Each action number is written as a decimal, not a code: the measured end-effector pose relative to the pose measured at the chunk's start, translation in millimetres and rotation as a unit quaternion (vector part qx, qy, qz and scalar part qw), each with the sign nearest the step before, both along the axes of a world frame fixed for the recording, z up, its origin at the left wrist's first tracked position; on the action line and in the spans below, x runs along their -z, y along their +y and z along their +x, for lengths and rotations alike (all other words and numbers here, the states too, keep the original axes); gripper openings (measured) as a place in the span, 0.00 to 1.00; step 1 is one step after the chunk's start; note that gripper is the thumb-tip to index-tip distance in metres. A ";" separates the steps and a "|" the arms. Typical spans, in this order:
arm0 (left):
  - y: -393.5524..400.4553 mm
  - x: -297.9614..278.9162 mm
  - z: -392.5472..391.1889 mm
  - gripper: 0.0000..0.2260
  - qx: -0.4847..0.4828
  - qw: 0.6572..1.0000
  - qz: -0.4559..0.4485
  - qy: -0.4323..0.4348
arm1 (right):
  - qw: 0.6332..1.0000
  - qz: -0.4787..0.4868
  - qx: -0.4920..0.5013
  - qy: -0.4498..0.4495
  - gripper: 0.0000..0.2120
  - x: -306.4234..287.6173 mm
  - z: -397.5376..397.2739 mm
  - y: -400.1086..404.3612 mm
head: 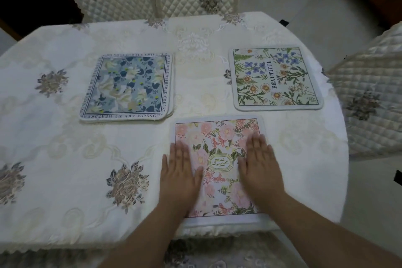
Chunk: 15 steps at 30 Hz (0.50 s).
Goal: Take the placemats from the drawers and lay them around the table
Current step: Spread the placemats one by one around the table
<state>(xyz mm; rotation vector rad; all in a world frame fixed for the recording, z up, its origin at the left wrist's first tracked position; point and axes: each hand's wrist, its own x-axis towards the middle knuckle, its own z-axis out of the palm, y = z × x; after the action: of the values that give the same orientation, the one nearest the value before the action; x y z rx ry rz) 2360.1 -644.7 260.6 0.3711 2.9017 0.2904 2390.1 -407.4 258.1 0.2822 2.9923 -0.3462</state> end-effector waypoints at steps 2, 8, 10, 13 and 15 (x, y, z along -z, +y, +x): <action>10.3 -0.2 22.5 0.34 0.058 0.998 -0.001 0.012 | 0.997 -0.007 -0.071 -0.005 0.32 1.0 18.0 -22.4; 4.4 3.5 48.1 0.33 0.112 0.993 -0.026 0.006 | 0.993 0.002 -0.113 -0.020 0.34 0.7 53.3 -23.8; -10.8 1.9 51.0 0.34 0.091 0.995 -0.036 -0.008 | 0.995 0.007 -0.093 -0.027 0.34 -1.0 64.0 -5.2; -35.4 -1.7 56.0 0.34 0.054 0.996 -0.044 -0.047 | 0.997 0.000 -0.058 -0.049 0.35 -1.9 78.6 21.7; -47.3 -5.6 58.7 0.34 0.029 0.996 -0.051 -0.070 | 0.996 -0.014 -0.033 -0.077 0.35 -2.8 85.1 37.0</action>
<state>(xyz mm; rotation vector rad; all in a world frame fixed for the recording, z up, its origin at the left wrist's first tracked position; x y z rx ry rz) 2418.8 -692.0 266.2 0.4013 2.7503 0.1522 2475.2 -370.4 260.9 0.1984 2.8350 -0.3433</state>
